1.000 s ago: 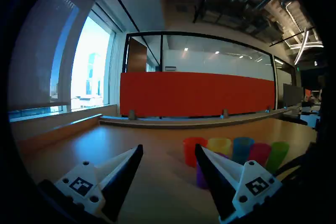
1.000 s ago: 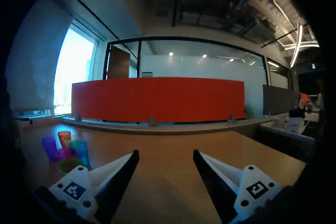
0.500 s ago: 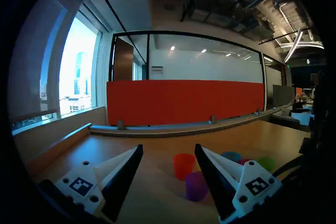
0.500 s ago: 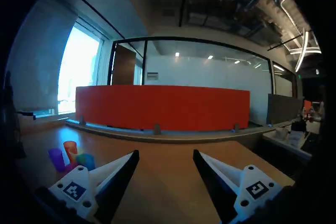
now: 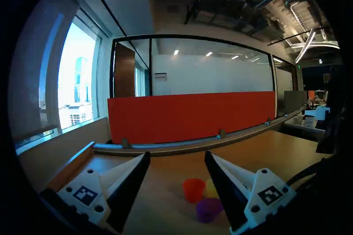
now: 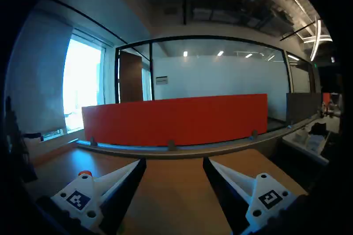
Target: Pour water
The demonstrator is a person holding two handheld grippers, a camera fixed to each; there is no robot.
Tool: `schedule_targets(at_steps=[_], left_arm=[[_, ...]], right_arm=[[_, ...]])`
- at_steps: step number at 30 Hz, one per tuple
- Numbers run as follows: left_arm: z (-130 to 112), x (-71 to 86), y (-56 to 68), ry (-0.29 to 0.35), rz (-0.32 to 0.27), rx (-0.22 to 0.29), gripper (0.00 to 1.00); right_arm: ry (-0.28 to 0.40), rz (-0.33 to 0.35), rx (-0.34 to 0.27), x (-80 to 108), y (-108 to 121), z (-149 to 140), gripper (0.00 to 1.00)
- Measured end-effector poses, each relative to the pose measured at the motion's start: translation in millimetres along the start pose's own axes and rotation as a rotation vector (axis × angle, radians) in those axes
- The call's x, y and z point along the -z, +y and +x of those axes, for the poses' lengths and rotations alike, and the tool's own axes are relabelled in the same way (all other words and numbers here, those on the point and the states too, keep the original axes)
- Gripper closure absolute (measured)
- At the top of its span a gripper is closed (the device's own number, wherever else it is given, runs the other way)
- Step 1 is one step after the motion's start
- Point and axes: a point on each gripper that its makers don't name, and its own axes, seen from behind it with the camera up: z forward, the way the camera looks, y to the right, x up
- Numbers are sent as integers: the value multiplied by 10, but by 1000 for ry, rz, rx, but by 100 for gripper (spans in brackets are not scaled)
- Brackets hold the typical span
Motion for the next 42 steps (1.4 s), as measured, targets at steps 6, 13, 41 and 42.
schedule_targets(at_steps=[6, 13, 41, 42], left_arm=[[163, -85, 51, -7, -45, 44, 9], [185, -163, 99, -19, -103, 77, 9], [361, -153, 704, 1, -470, 41, 8], [356, -153, 712, -3, -476, 35, 9]], right_arm=[[0, 14, -12, -30, -18, 185, 1], [-24, 56, 5, -50, -95, 115, 1], [-48, 586, 142, 215, -1263, 285, 1], [-53, 591, 148, 219, -1278, 269, 1]])
